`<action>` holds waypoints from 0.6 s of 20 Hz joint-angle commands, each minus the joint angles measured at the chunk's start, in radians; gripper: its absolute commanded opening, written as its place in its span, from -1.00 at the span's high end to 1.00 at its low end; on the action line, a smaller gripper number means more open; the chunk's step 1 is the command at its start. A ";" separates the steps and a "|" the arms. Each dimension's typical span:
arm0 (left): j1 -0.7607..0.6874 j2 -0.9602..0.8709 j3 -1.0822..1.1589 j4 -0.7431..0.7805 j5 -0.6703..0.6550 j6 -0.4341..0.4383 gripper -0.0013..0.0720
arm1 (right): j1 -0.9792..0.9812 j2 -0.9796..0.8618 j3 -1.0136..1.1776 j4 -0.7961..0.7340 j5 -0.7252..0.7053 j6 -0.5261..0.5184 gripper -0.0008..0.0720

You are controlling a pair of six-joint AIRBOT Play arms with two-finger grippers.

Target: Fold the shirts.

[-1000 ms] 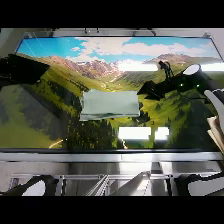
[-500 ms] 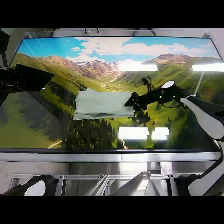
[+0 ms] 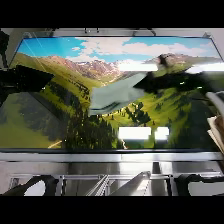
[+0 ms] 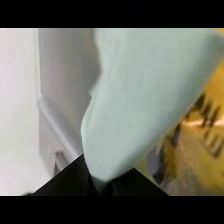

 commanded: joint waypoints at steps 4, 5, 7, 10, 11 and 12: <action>0.001 0.001 -0.001 0.003 -0.017 0.001 0.95 | -0.531 0.305 0.229 -0.402 0.035 0.343 0.92; 0.001 0.000 -0.001 0.003 -0.016 0.001 0.95 | -0.621 0.299 0.295 -0.455 0.050 0.390 0.92; 0.001 0.000 -0.001 0.014 -0.016 0.001 0.95 | -0.775 0.269 0.409 -0.509 0.079 0.455 0.92; 0.001 0.000 -0.001 0.073 -0.016 0.000 0.95 | -0.963 0.215 0.539 -0.619 0.236 0.551 0.92; 0.001 0.000 -0.001 0.081 -0.016 0.000 0.95 | -1.015 0.209 0.560 -0.669 0.300 0.565 0.92; 0.001 0.000 -0.001 0.080 -0.010 0.000 0.95 | -1.061 0.209 0.560 -0.718 0.352 0.569 0.92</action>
